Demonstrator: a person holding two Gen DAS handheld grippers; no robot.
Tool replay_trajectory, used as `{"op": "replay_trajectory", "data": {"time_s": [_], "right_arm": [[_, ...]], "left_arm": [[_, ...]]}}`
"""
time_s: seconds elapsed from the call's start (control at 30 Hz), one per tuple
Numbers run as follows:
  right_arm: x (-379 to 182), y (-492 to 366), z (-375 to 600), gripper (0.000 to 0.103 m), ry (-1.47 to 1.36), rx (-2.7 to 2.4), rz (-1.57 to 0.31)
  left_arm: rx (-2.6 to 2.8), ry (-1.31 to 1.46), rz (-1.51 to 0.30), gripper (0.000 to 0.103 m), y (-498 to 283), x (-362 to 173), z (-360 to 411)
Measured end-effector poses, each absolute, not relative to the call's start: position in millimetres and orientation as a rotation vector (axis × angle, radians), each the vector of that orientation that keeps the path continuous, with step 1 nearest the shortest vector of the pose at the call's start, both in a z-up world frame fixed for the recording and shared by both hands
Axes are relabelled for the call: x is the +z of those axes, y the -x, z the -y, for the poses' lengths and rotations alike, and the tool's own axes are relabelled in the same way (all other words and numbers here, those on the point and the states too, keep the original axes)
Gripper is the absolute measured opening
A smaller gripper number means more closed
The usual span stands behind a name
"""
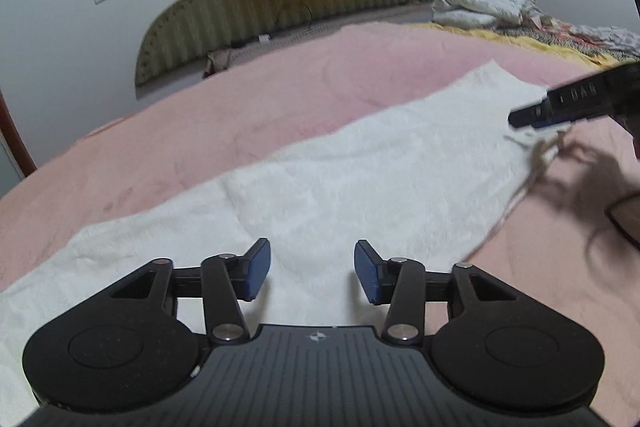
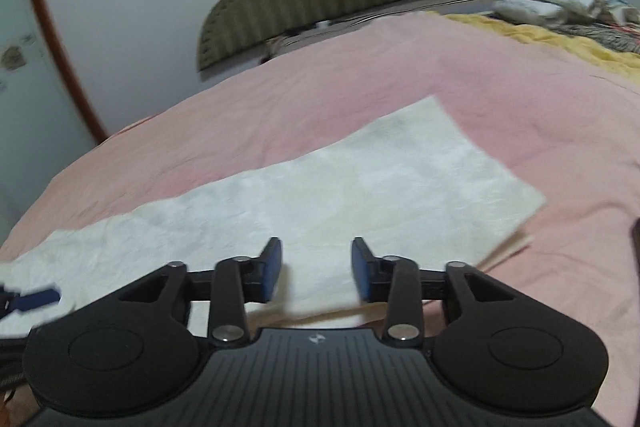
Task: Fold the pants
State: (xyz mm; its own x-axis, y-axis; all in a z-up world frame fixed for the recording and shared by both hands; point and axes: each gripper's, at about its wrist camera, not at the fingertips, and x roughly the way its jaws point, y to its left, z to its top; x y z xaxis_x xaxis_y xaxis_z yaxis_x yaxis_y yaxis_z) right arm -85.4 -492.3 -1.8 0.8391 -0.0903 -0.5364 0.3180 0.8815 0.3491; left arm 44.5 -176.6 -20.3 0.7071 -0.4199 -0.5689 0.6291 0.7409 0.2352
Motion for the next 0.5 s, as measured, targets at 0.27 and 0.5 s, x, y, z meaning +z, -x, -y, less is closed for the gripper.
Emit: {"op": "replay_trajectory", "data": {"time_s": [0.27, 0.5], "right_arm": [[5, 115, 487, 0.048, -0.358, -0.349, -0.510], [-28, 145, 536, 0.050, -0.881, -0.276, -0.511]], "left_arm": [[-0.641, -0.510, -0.468, 0.056, -30, -36, 179], [-0.630, -0.488, -0.465, 0.067, -31, -41, 179]]}}
